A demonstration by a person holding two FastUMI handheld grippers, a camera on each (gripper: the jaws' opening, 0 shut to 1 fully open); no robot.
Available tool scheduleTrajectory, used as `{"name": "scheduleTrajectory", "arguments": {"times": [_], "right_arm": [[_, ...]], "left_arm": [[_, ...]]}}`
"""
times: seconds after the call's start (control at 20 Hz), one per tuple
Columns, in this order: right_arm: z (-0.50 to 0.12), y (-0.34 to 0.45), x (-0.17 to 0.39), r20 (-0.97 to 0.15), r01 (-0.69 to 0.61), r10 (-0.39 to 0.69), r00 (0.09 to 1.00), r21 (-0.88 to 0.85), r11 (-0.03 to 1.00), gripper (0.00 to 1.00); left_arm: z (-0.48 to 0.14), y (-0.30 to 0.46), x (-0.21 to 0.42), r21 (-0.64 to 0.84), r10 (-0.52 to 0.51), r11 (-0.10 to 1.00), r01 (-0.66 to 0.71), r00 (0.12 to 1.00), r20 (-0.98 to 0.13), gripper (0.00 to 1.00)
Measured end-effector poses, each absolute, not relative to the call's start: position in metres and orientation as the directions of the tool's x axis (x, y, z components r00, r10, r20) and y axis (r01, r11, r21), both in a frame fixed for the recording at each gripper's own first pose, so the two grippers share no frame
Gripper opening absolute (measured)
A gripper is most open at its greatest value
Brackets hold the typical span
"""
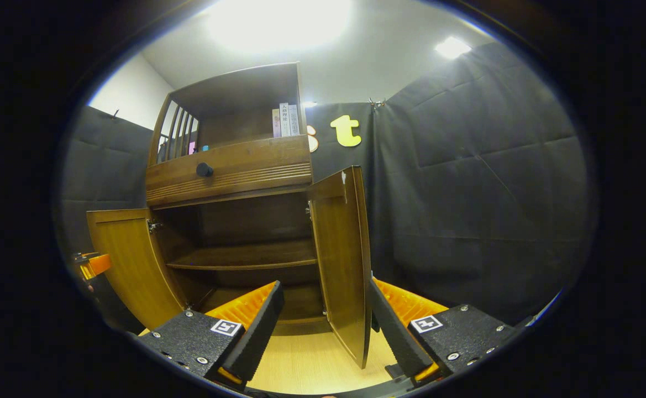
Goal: Open the right door of the double-door shoe cabinet with the right hand, and open the left door with the left hand.
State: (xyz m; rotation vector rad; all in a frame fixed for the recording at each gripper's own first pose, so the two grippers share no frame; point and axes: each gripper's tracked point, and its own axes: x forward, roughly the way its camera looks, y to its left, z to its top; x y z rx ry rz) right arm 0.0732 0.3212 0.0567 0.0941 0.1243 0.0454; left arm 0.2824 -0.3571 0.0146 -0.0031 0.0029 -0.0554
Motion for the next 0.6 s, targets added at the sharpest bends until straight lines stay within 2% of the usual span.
{"name": "scheduleTrajectory", "arguments": {"times": [0.05,0.1,0.15,0.3,0.35,0.4,0.45,0.5,0.55,0.6], "right_arm": [[0.057,0.323,0.074,-0.121,-0.039,0.051,0.991,0.099,0.994,0.91],[0.056,0.326,0.076,-0.122,-0.040,0.052,0.991,0.100,0.994,0.91],[0.055,0.329,0.077,-0.121,-0.045,0.057,0.991,0.100,0.994,0.95],[0.051,0.340,0.078,-0.120,-0.053,0.065,0.991,0.101,0.993,0.95],[0.049,0.346,0.078,-0.123,-0.057,0.070,0.990,0.108,0.993,0.91],[0.047,0.352,0.078,-0.124,-0.061,0.075,0.989,0.114,0.992,0.95],[0.044,0.357,0.077,-0.127,-0.065,0.079,0.989,0.116,0.991,0.95],[0.041,0.362,0.076,-0.132,-0.069,0.083,0.988,0.113,0.991,0.91],[0.039,0.368,0.076,-0.140,-0.074,0.089,0.986,0.107,0.991,0.91],[0.036,0.373,0.075,-0.148,-0.079,0.093,0.985,0.099,0.992,0.95]], "left_arm": [[0.013,-0.357,0.283,-0.010,-0.052,0.999,0.052,0.999,-0.006,0.81],[0.011,-0.358,0.282,-0.023,-0.054,0.998,0.053,0.998,-0.015,0.78],[0.010,-0.360,0.281,-0.046,-0.064,0.997,0.063,0.998,-0.023,0.78],[0.002,-0.362,0.283,-0.083,-0.106,0.991,0.102,0.994,-0.036,0.78],[0.001,-0.360,0.283,-0.076,-0.104,0.992,0.101,0.994,-0.037,0.84],[0.000,-0.360,0.284,-0.064,-0.100,0.993,0.098,0.994,-0.034,0.84],[0.000,-0.358,0.283,-0.050,-0.100,0.994,0.098,0.995,-0.026,0.84],[-0.002,-0.356,0.286,-0.035,-0.098,0.995,0.097,0.995,-0.019,0.84],[-0.004,-0.355,0.287,-0.024,-0.098,0.995,0.098,0.995,-0.018,0.84],[-0.008,-0.353,0.288,-0.025,-0.102,0.995,0.101,0.995,-0.023,0.84]]}}
